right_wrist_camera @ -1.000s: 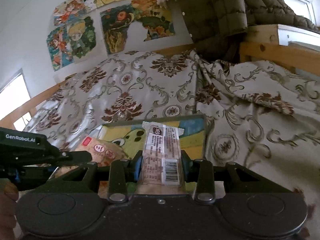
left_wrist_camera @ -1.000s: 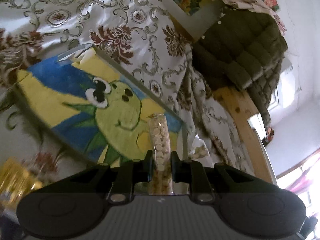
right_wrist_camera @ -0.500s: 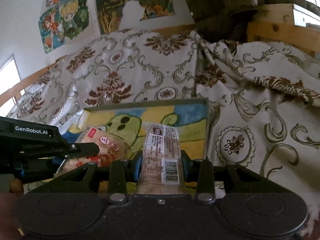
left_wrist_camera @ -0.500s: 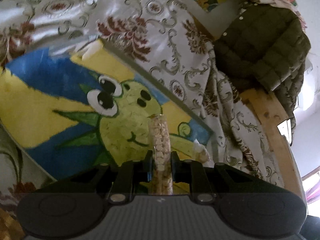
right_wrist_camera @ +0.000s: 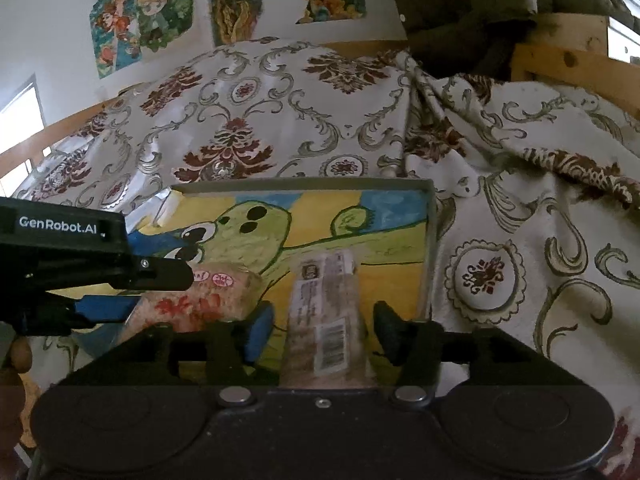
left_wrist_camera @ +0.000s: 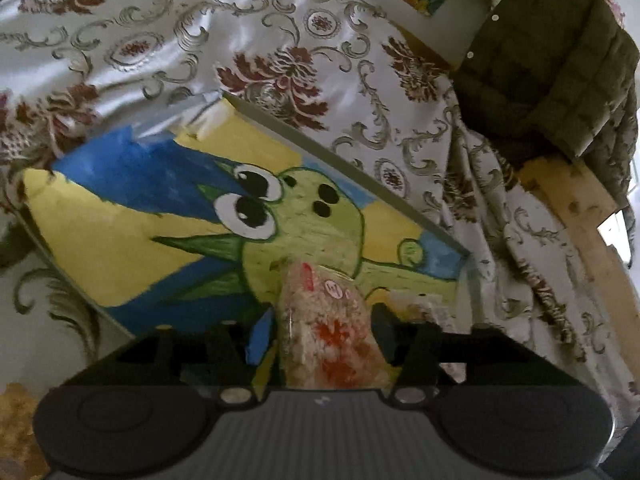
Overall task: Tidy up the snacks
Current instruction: 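Carry the rice-cake bar over the frog tray and release it inside, then withdraw the right gripper from the tray back toward the snack pile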
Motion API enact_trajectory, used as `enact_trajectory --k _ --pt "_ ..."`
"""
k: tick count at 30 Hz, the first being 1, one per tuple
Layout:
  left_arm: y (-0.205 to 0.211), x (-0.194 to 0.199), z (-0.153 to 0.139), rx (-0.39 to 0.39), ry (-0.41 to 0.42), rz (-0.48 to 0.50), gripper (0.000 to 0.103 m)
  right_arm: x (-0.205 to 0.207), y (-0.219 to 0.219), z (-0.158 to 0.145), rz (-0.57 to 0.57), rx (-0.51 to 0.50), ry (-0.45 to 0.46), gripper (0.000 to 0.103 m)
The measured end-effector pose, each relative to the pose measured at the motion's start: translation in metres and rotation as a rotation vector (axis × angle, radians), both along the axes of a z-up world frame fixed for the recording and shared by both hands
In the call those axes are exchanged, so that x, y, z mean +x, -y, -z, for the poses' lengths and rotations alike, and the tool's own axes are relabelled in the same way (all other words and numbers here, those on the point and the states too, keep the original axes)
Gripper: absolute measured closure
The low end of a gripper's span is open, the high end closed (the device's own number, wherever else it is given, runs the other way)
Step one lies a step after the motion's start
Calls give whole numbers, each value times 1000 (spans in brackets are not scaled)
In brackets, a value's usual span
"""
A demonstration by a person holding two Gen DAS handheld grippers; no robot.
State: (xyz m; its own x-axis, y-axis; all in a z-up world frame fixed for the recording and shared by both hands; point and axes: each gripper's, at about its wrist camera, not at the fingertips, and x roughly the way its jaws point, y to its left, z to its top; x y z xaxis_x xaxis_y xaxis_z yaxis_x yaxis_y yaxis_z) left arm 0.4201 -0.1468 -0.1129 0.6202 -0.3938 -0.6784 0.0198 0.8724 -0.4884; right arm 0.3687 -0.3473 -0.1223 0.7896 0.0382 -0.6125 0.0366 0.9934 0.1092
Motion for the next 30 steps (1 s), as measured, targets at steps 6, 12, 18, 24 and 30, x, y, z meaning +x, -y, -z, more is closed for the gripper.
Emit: enact_trajectory --k 6,12,18,24,30 --pt "-17 -20 -19 27 51 -60 10 -14 3 -13 19 60 23 15" --pt "-31 -54 -50 99 152 -70 0 -40 1 -45 39 73 87 3" --pt "-45 -103 -78 183 271 -89 0 -72 -5 -81 37 33 170 1" --pt "-58 -154 -98 259 365 -160 0 -114 -9 -108 57 32 229 1" --pt "-72 -201 -110 306 412 -169 0 -155 -18 -127 66 12 263 1"
